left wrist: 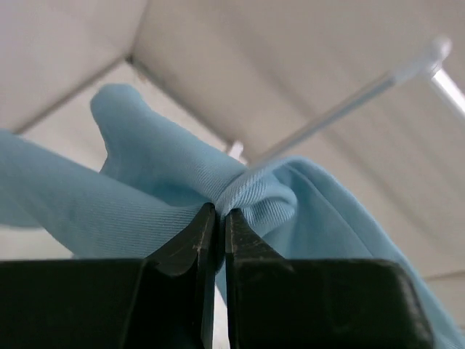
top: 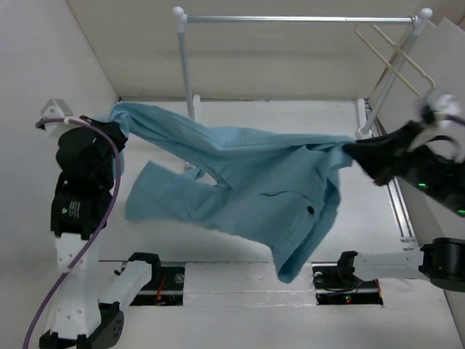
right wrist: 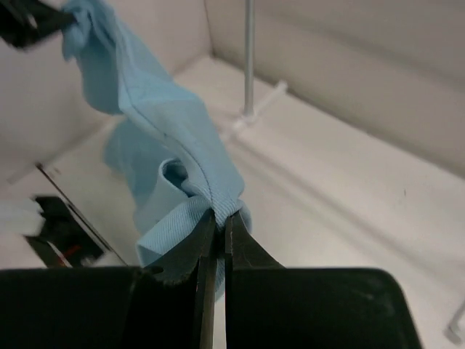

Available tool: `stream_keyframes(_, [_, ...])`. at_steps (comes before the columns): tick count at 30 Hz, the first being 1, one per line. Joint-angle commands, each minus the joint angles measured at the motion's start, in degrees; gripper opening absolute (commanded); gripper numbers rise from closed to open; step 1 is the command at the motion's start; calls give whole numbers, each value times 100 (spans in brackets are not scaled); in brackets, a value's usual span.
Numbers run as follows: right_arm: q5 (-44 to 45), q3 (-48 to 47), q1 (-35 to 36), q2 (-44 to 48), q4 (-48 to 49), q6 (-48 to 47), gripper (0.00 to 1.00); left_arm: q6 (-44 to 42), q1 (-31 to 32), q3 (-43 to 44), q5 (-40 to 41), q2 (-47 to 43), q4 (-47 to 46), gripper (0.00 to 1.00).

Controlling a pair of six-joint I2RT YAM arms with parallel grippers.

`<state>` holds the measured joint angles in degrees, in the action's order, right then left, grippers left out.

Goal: Place the trousers on the hanger
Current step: Flatten out the trousers at the center of the board.

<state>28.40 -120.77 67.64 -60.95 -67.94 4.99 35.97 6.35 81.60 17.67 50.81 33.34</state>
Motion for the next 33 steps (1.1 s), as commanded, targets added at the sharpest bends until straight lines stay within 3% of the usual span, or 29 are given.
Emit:
stream_keyframes(1, [-46,-1463,39,-188,-772,-411,0,-318,-20,671,1096,-71,637,0])
stream_keyframes(2, [59,-1780,91,-242,-860,-429,0,-379,-20,890,1176,-27,743,0])
stream_keyframes(4, [688,-1522,92,-234,-966,-429,0,-406,-20,919,1213,52,735,0])
stream_keyframes(7, [1445,-196,92,-146,-730,-368,0,-476,-20,718,994,218,578,0])
stream_keyframes(10, [1660,1394,-530,30,59,-699,0,-747,-20,243,617,708,209,0])
stream_keyframes(13, [891,2880,-1934,-31,1175,-1298,0,-888,-20,-205,430,1638,-291,0])
stream_keyframes(15, [580,3461,-3191,-319,1956,-1536,0,-925,42,-399,640,2220,-845,27])
stream_keyframes(16, [283,3812,-3630,-452,2186,-1545,0,-1064,42,-86,650,2945,-925,50])
stream_keyframes(17, [141,3937,-4009,-575,2398,-1528,0,-1048,42,282,632,3318,-456,90])
stream_keyframes(18, [0,3991,-4683,-881,2643,-1519,0,-1004,120,747,676,3722,-43,99])
stream_keyframes(19, [-97,4009,-4933,-1032,2689,-1432,1,-995,199,1491,728,4265,257,99])
stream_keyframes(20, [-142,4017,-5127,-1155,2742,-1344,26,-1065,287,1664,790,4358,530,99])
stream_keyframes(23, [-493,3869,-5629,-1499,2576,-1238,62,-1092,411,1274,642,3948,184,99])
stream_keyframes(24, [-659,3929,-5630,-1412,2532,-1264,70,-1092,411,766,598,3537,-45,99])
stream_keyframes(28, [-1090,4499,-5297,-859,2690,-1282,77,-1039,411,-300,501,2710,-187,99])
stream_keyframes(29, [-1230,4727,-5165,-562,2733,-1273,67,-1004,411,-877,457,2567,-205,98])
stream_keyframes(31, [-2070,5596,-5077,-244,2996,-1282,22,-855,341,-1469,229,2156,-267,91])
stream_keyframes(32, [-2276,5939,-4902,45,3145,-1125,0,-785,219,-2063,158,2031,-432,82])
stream_keyframes(33, [-2556,6569,-4779,178,3425,-1080,0,-723,122,-2383,-138,1890,-582,78])
